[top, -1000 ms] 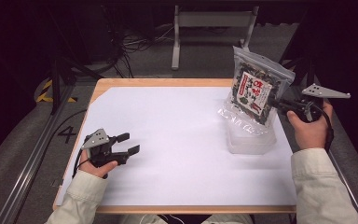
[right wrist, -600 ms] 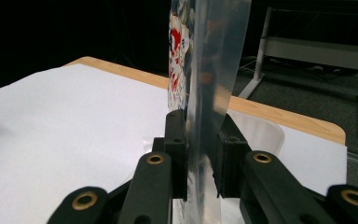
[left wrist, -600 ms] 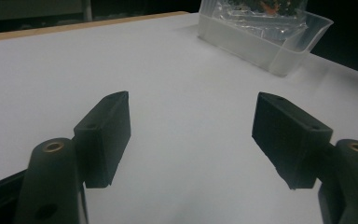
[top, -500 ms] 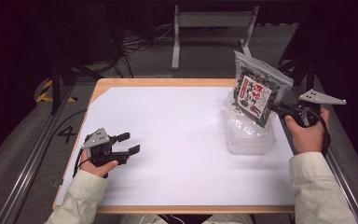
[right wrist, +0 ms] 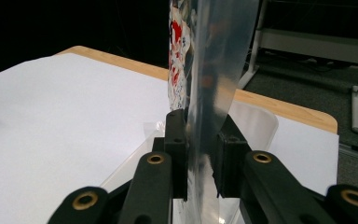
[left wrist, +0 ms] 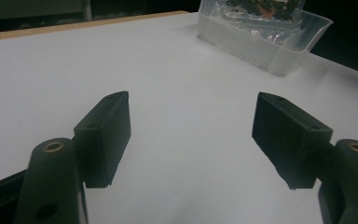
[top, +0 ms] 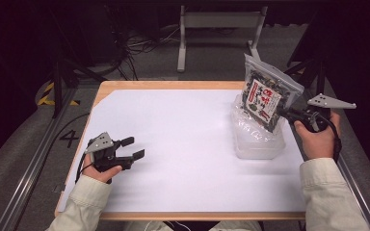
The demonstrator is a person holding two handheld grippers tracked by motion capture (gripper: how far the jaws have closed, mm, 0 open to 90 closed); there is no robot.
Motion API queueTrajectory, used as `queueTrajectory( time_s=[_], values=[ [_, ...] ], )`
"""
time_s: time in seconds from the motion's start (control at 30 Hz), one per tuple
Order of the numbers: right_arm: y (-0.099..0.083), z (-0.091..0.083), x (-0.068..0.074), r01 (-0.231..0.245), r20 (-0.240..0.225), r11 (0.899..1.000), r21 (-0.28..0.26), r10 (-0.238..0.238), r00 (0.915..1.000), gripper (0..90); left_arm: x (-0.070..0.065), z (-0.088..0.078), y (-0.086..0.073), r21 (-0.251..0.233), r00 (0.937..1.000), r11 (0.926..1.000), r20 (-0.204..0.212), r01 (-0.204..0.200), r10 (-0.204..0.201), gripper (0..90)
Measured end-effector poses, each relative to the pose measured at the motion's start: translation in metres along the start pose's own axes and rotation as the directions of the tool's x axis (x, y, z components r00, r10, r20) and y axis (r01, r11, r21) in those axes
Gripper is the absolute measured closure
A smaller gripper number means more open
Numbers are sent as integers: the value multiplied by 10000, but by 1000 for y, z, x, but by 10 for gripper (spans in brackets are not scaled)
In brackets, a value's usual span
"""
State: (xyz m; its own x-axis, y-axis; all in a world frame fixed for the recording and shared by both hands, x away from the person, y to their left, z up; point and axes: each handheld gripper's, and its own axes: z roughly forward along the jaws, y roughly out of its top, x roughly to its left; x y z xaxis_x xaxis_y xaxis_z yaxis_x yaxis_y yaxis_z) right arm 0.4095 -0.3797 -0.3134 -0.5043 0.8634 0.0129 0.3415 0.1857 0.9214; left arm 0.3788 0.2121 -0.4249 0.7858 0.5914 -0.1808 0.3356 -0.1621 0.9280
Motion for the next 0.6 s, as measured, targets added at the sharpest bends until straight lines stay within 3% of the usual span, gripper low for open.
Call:
queueTrajectory(
  time_s=[0.4, 0.5, 0.6],
  values=[
    [1, 1, -1, -154, 8, 9978, 648, 153, 9999, 784, 0, 0, 0, 17, 10000, 10000, 14, -1, 1, 292],
    [0, 5, 1, 71, 90, 9918, 1278, -83, 9999, 784, 0, 0, 0, 38, 10000, 10000, 13, -47, 47, 292],
    [-3, 10, 4, 168, 59, 9903, 1382, -178, 9998, 784, 0, 0, 0, -1, 10000, 10000, 22, -6, 6, 292]
  ],
)
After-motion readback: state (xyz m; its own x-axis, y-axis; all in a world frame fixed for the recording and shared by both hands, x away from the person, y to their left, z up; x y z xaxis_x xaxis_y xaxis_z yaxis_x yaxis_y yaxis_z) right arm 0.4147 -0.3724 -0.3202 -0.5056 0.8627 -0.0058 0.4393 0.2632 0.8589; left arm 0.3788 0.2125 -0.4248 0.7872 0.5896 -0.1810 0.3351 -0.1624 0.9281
